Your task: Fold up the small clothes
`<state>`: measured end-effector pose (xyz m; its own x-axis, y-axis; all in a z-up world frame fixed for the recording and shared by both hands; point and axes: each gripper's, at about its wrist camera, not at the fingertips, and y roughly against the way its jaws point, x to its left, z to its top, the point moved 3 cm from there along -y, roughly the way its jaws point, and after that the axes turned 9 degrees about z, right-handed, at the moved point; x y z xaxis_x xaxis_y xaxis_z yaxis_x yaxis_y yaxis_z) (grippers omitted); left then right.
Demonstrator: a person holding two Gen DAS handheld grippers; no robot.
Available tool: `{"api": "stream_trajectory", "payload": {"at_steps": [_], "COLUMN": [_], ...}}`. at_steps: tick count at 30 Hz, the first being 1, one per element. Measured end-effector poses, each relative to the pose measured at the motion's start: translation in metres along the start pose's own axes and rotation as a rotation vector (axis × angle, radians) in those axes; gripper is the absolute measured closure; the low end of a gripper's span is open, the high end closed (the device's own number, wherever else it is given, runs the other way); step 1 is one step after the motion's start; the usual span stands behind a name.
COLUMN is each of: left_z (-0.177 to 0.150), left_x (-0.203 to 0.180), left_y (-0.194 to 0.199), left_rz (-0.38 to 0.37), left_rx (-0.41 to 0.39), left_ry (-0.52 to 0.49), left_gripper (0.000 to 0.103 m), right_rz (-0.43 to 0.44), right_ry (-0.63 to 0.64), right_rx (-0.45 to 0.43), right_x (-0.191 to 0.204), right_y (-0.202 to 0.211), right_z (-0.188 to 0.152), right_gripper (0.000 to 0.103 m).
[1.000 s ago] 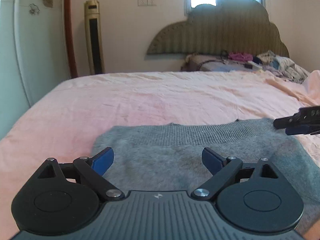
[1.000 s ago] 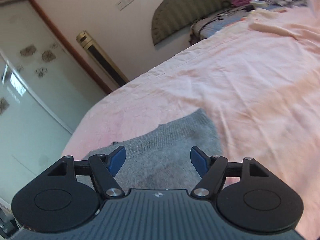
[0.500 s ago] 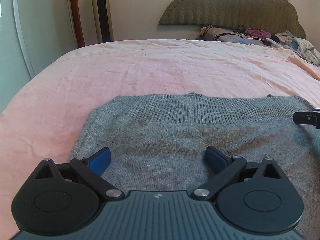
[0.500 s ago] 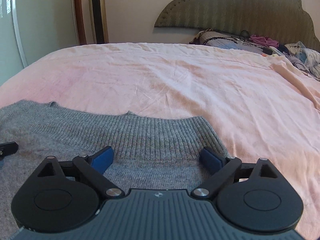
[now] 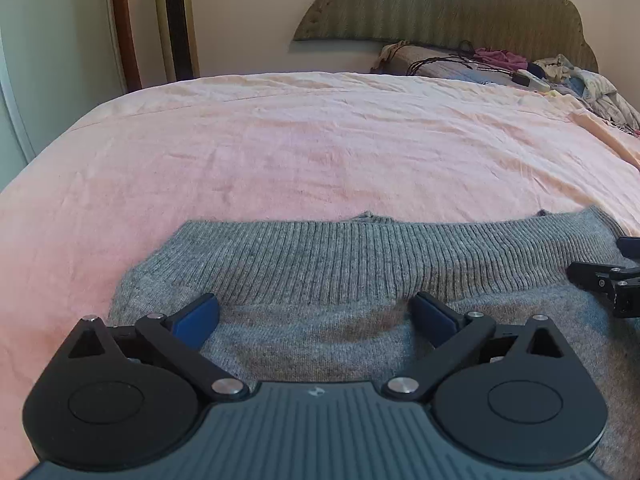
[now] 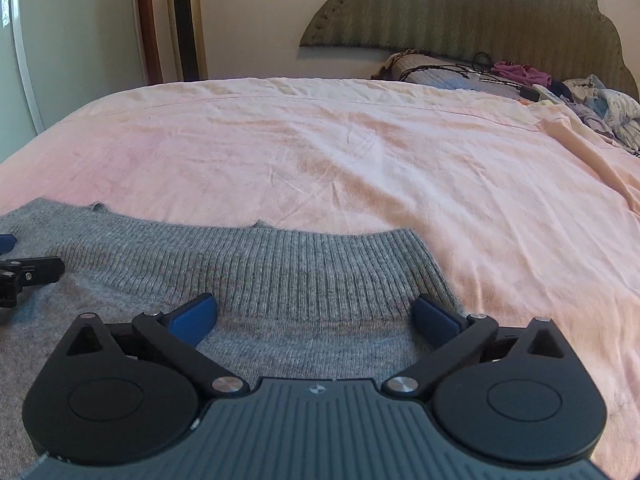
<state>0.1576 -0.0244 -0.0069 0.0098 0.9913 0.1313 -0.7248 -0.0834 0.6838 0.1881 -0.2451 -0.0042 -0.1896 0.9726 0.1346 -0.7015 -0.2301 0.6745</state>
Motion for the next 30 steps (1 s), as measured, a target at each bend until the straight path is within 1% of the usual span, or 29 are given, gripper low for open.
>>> {"api": "stream_trajectory", "payload": {"at_steps": [3,5,7,8,9,10,11,12,13,15,16,17,19,21,22,23,26,28,29,30], "left_z": [-0.003,-0.004,-0.004,-0.003,-0.003,-0.003,-0.003,-0.003,-0.003,-0.004,-0.008,-0.013,-0.026,-0.038,-0.044,-0.046,-0.045,-0.045,-0.046,-0.045], "left_x": [-0.001,-0.001,-0.001,-0.001,-0.002,-0.002,-0.002,-0.002,-0.002,0.0,0.002,0.003,0.003,0.004,0.004,0.004,0.003,0.004,0.004,0.004], "left_y": [0.004,0.005,0.006,0.005,0.005,0.005,0.006,0.007,0.008,0.018,0.026,0.033,0.044,0.048,0.049,0.049,0.05,0.05,0.05,0.05], "left_rz": [0.007,0.01,0.013,0.014,0.014,0.016,0.019,0.023,0.031,0.051,0.034,0.008,0.008,0.015,0.014,0.014,0.019,0.012,0.011,0.012], "left_rx": [-0.005,-0.008,-0.008,-0.008,-0.008,-0.009,-0.008,-0.005,0.004,0.047,0.075,0.079,0.061,0.01,-0.028,-0.048,-0.048,-0.05,-0.05,-0.051], "left_ry": [0.0,0.003,0.003,0.003,0.002,0.002,0.002,0.004,0.005,0.032,0.058,0.072,0.062,0.05,0.048,0.048,0.051,0.054,0.055,0.055], "left_gripper": [0.0,0.0,0.0,0.0,0.0,0.0,0.0,0.0,0.0,0.0,0.0,0.0,0.0,0.0,0.0,0.0,0.0,0.0,0.0,0.0], "right_rz": [-0.003,-0.022,0.035,0.045,0.03,0.017,0.028,0.039,0.039,0.027,0.027,0.032,0.038,0.037,0.037,0.037,0.03,-0.007,0.002,0.029], "right_ry": [-0.009,-0.045,-0.07,-0.069,-0.056,-0.024,-0.016,-0.036,-0.041,-0.028,-0.028,-0.032,-0.038,-0.036,-0.036,-0.036,-0.039,-0.069,-0.09,-0.102], "right_rx": [-0.009,-0.025,-0.054,-0.05,-0.03,-0.03,-0.066,-0.065,-0.064,-0.063,-0.064,-0.066,-0.069,-0.069,-0.069,-0.069,-0.075,-0.096,-0.116,-0.125], "right_x": [0.0,0.006,0.015,0.019,0.021,0.023,0.022,0.019,0.019,0.021,0.02,0.019,0.018,0.019,0.019,0.019,0.02,0.023,0.025,0.026], "right_y": [0.006,0.022,0.04,0.044,0.043,0.04,0.042,0.042,0.042,0.041,0.041,0.041,0.042,0.041,0.041,0.041,0.044,0.057,0.066,0.073], "right_z": [-0.002,-0.005,-0.013,-0.018,-0.026,-0.033,-0.038,-0.038,-0.037,-0.037,-0.035,-0.035,-0.035,-0.035,-0.035,-0.035,-0.034,-0.034,-0.035,-0.037], "right_gripper": [0.0,0.002,0.0,0.0,0.0,0.0,0.0,0.0,0.0,0.0,0.0,0.0,0.0,0.0,0.0,0.0,0.0,0.0,0.0,0.0]}}
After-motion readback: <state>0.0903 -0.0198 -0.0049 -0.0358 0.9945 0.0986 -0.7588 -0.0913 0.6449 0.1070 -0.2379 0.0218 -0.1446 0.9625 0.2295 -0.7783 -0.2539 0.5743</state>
